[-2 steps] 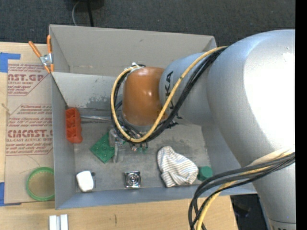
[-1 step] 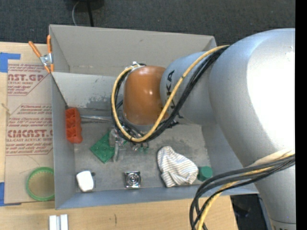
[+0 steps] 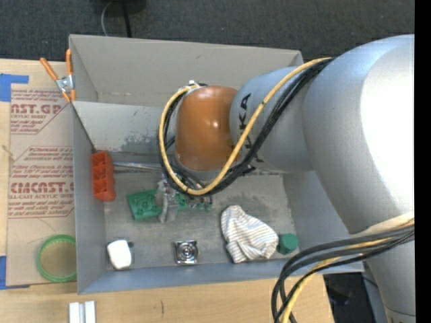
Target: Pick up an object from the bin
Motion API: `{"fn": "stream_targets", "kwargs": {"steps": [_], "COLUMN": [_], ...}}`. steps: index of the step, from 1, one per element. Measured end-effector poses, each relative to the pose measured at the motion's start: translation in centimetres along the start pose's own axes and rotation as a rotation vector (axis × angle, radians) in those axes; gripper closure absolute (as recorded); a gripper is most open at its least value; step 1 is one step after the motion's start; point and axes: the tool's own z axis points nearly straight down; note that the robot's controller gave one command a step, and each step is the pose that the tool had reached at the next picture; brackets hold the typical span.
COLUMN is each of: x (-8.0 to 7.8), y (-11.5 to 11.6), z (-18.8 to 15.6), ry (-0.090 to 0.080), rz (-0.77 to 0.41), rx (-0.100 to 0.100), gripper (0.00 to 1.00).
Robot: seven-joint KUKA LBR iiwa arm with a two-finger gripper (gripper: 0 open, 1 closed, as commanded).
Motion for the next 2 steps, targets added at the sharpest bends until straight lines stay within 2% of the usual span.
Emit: {"fn": "stream_targets", "kwargs": {"steps": [2], "x": [-0.17], "y": [0.04], "z": [-2.27], "ry": [-0.005], "rz": [0.0], "rx": [-0.001], "gripper": [1.0]}}
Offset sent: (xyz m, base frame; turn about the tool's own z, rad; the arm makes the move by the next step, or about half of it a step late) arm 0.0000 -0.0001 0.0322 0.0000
